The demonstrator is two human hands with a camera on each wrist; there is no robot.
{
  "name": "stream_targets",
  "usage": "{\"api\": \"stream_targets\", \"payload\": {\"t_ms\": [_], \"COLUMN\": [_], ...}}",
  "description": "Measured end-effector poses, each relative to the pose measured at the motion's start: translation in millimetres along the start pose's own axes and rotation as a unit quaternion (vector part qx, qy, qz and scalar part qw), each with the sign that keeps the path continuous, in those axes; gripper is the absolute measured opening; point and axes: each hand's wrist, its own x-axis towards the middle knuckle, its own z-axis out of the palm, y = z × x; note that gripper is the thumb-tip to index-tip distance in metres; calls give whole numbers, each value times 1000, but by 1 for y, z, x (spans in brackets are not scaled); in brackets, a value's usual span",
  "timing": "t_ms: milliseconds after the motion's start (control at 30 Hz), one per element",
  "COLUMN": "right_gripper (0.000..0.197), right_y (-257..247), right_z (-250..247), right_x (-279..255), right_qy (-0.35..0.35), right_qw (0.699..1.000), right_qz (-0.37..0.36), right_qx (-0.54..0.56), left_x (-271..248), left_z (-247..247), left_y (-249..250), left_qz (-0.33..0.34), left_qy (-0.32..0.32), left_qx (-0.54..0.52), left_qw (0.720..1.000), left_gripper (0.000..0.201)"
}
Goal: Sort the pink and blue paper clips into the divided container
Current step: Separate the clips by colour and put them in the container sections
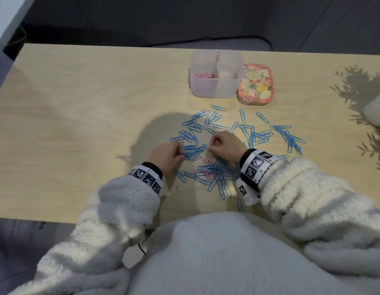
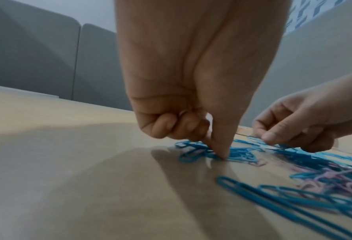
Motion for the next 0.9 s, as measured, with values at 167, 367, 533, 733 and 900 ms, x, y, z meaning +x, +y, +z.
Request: {"api": "stream_targets", "payload": {"t_ms": [167, 367, 533, 733, 900], "right_gripper": [15, 28, 16, 10, 19], "right_y": [13, -2, 2, 17, 26], "right_z": [-16, -4, 5, -9, -22], "right_x": [-10, -27, -35, -29, -25], "right_qy": [-30, -108, -140, 1, 77], "right_qw": [989, 964, 950, 991, 995], "right_qz": [35, 93, 58, 11, -58], "right_qx": [138, 224, 273, 133, -19], "left_x": [0, -5, -7, -7, -11], "left_z": [-4, 12, 19, 18, 20], "left_y": [2, 12, 17, 16, 22], "left_qz": [66, 117, 112, 80, 114], "left_qy": [-12, -69, -63, -81, -54], "left_qx": [11, 57, 77, 63, 71], "left_qw": [998, 989, 989, 992, 989], "left_gripper": [9, 20, 18, 16, 22]}}
